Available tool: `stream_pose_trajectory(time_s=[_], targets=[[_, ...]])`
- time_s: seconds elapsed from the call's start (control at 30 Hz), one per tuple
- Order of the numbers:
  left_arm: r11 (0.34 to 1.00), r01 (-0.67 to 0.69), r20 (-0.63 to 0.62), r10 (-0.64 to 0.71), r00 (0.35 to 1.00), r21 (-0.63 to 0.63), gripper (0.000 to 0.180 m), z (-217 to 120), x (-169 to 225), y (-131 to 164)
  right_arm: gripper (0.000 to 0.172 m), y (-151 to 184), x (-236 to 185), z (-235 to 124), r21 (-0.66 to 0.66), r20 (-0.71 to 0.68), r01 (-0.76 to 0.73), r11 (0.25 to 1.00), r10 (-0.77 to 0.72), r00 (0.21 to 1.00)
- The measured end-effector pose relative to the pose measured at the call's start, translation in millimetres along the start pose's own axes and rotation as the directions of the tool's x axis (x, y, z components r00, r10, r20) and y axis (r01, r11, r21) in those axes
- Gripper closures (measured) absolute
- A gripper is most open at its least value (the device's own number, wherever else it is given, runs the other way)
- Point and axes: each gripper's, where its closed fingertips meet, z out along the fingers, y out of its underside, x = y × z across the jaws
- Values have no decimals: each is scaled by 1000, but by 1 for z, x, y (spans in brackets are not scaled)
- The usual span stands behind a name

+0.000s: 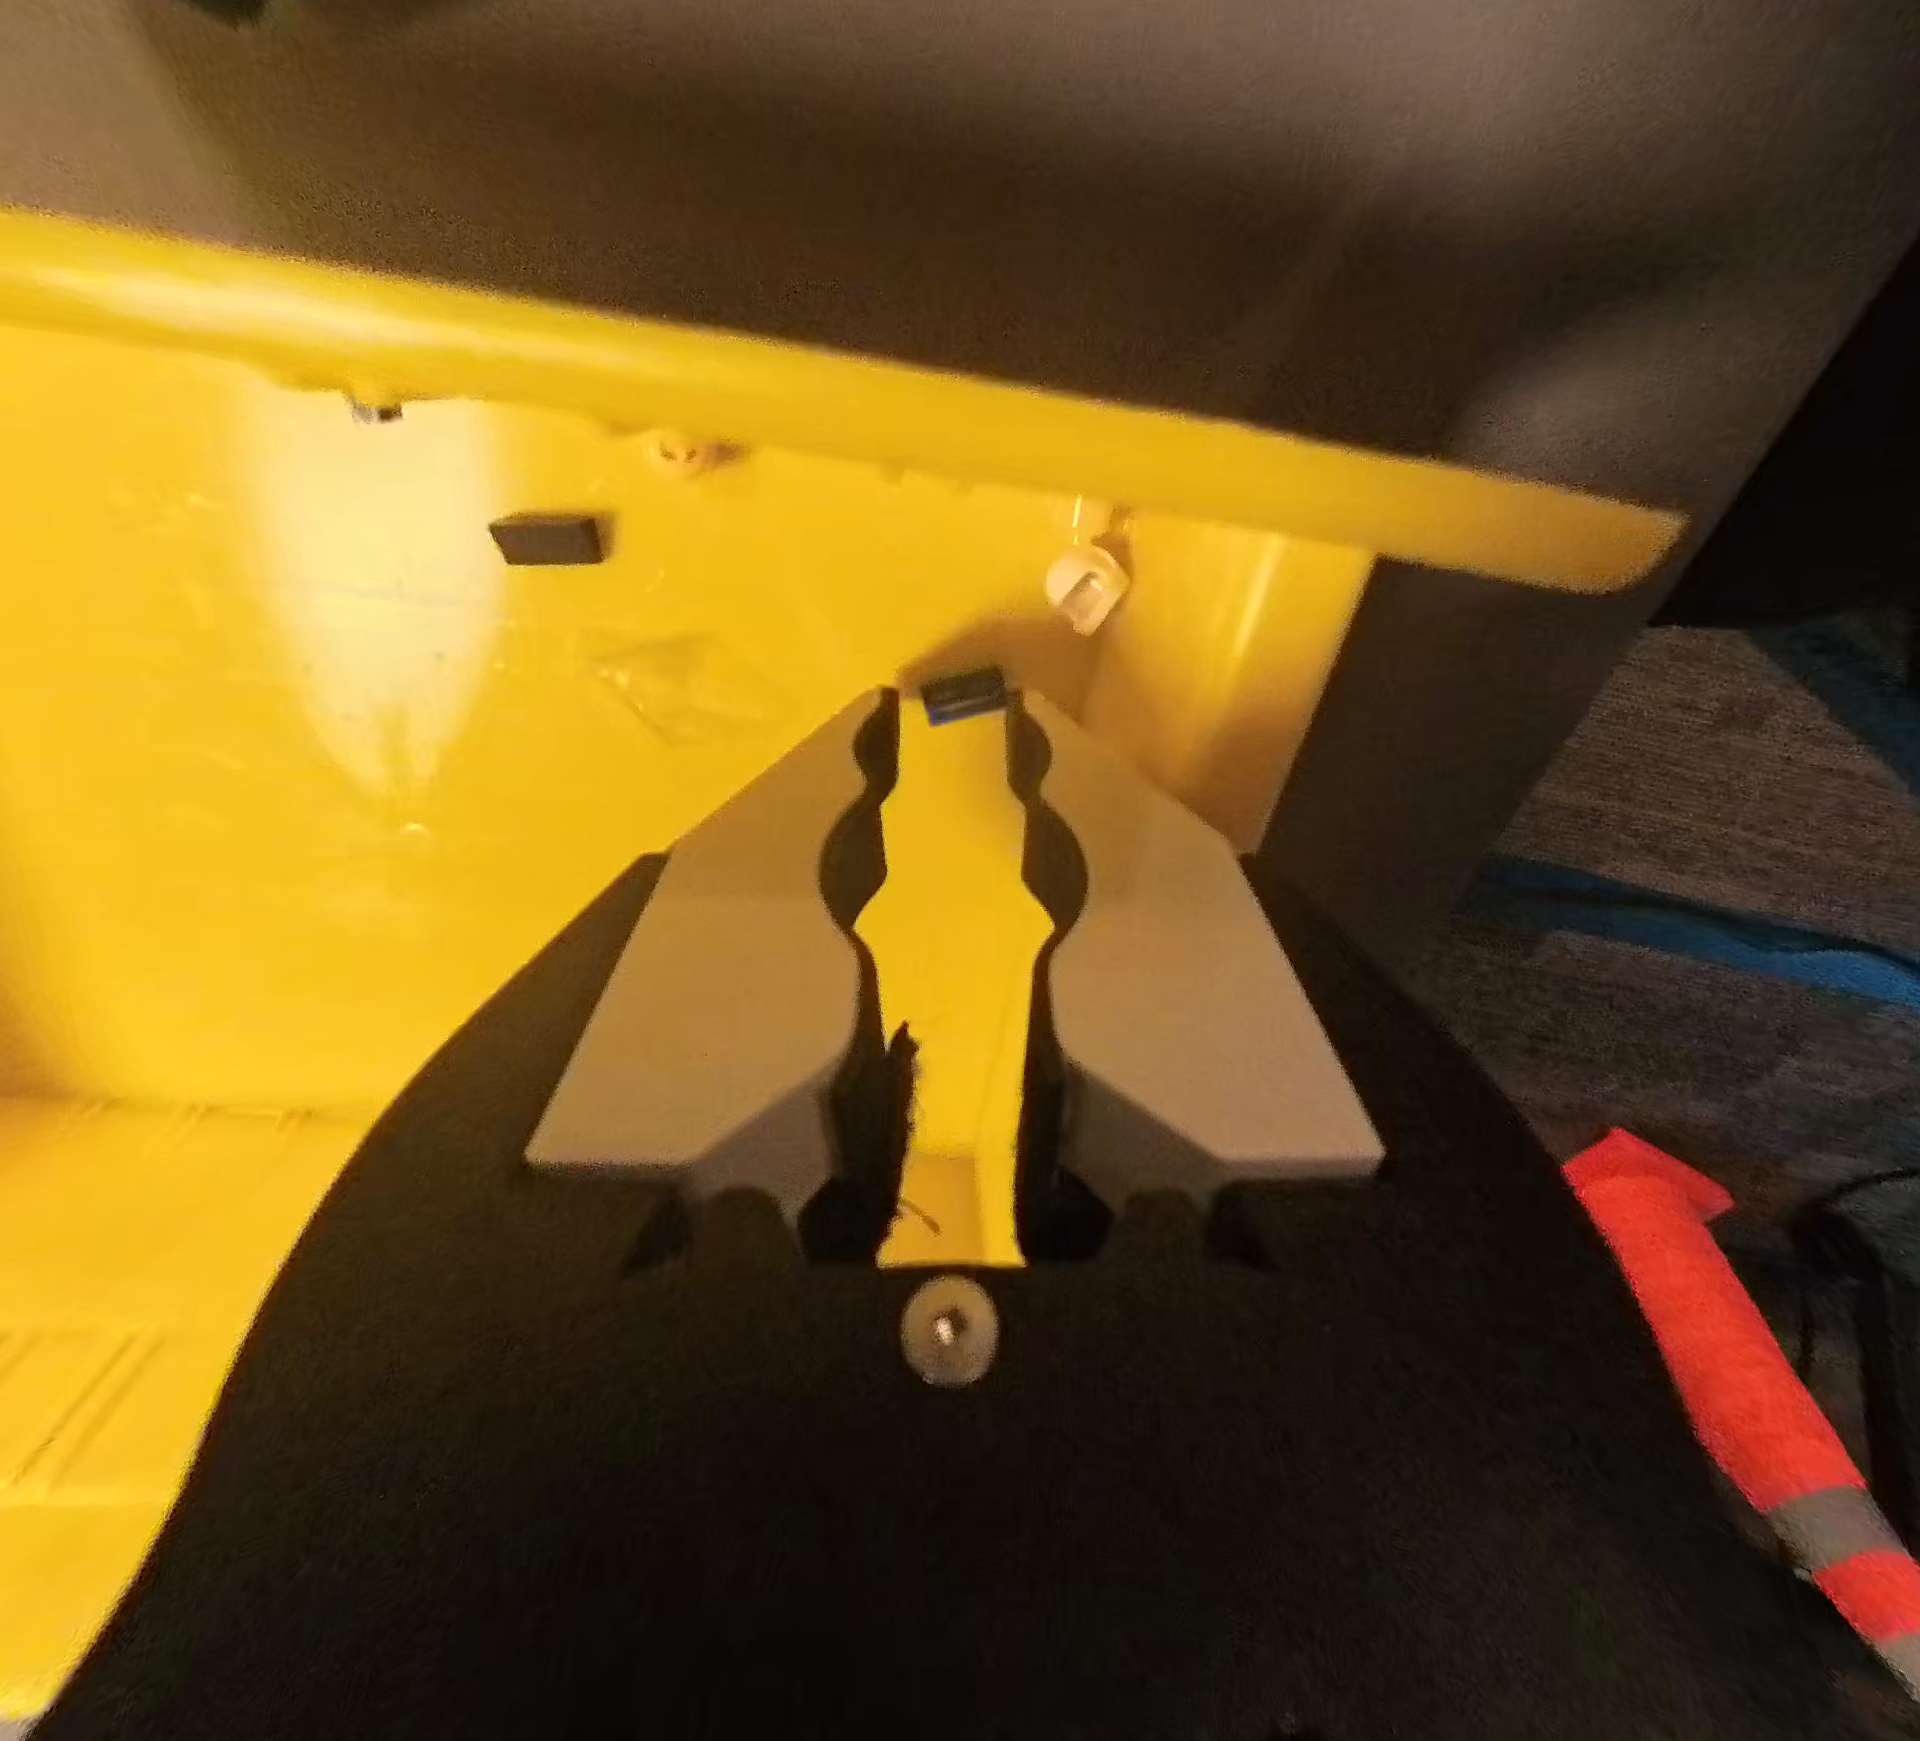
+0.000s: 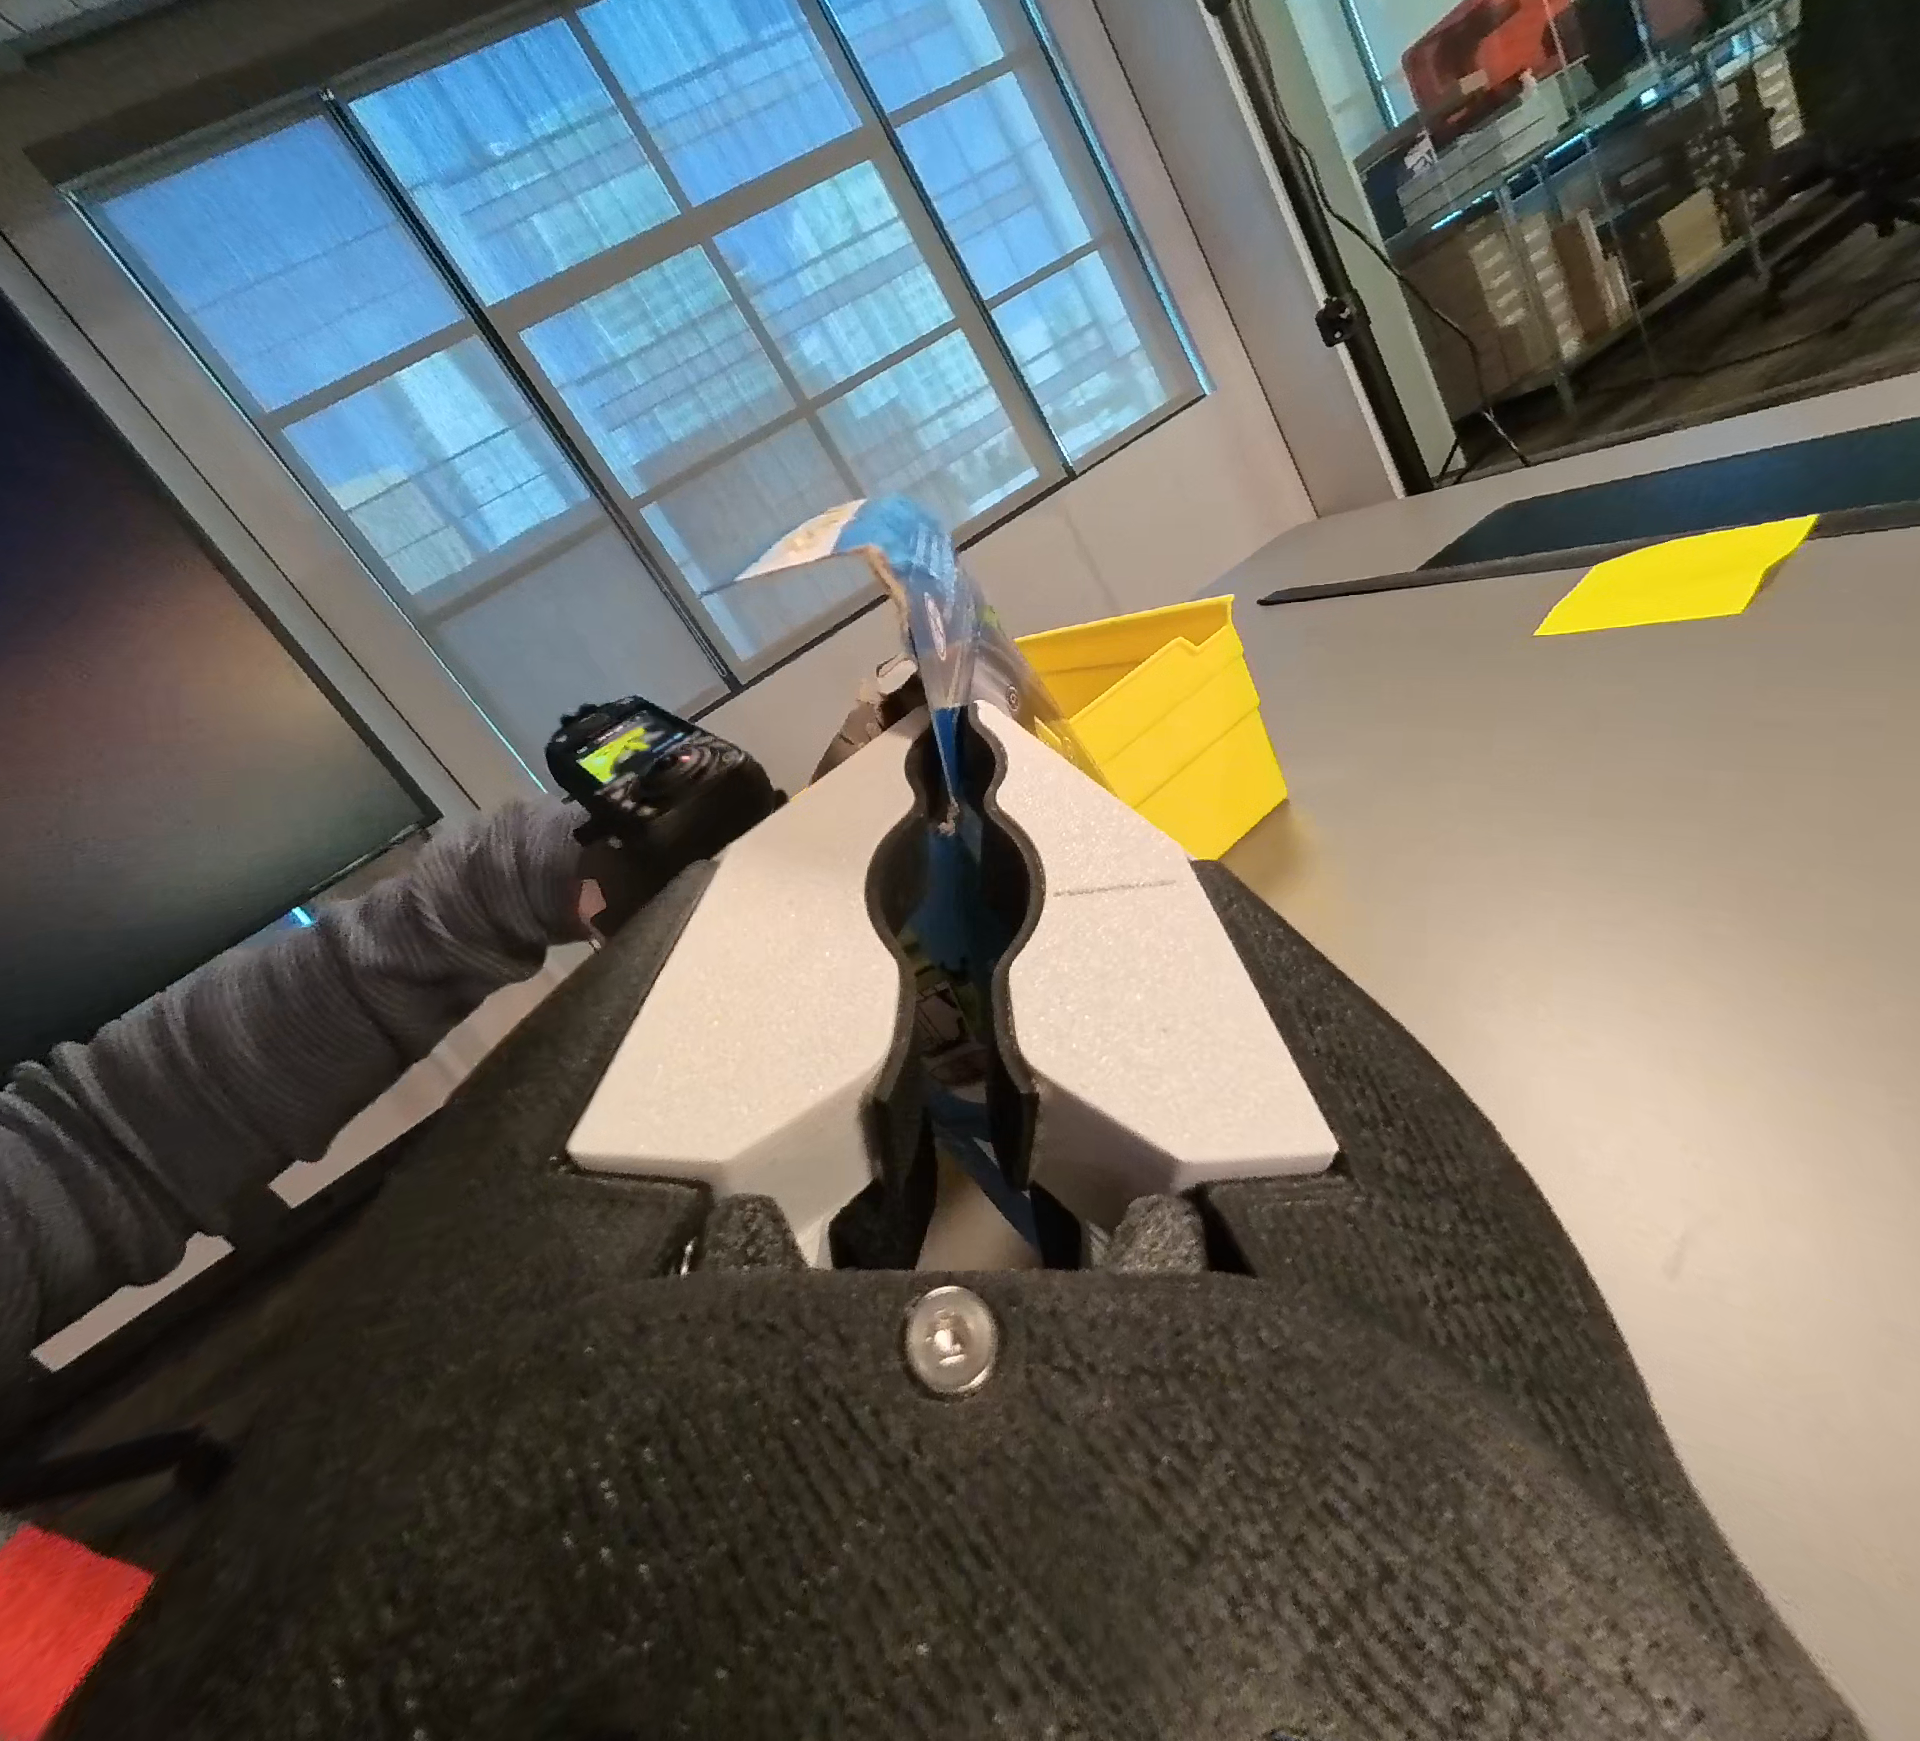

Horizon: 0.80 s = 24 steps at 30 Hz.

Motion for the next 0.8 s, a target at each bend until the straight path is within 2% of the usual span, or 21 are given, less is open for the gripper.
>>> stream_pose_trajectory(time_s=[0.13, 0.3, 0.43, 0.53, 0.6, 0.67, 0.8], targets=[[1000, -10, 10, 10, 1000, -3, 160, 2, -3, -2, 172, 1, -1, 1, -3, 10, -16, 1000, 16, 1000], [997, -9, 115, 19, 993, -82, 163, 0, -20, 10, 172, 1, -1, 1, -4, 13, -18, 1000, 18, 1000], [990, 49, 229, -17, 973, -132, 178, -2, -41, 32, 172, 1, -1, 1, -5, 16, -22, 1000, 23, 1000], [977, 211, 171, -206, 963, -14, 169, -3, -40, 31, 172, 2, -2, 1, -9, 22, -28, 1000, 28, 999], [950, 307, 63, -311, 948, 64, 158, -4, -31, 23, 172, 3, -3, 2, -11, 26, -31, 999, 31, 999], [949, 286, 25, -291, 956, 134, 157, -6, -24, 14, 172, 3, -4, 2, -13, 29, -33, 999, 34, 999], [958, 255, 61, -265, 962, 131, 160, -2, -20, 11, 172, 4, -4, 2, -16, 33, -38, 999, 39, 999]])
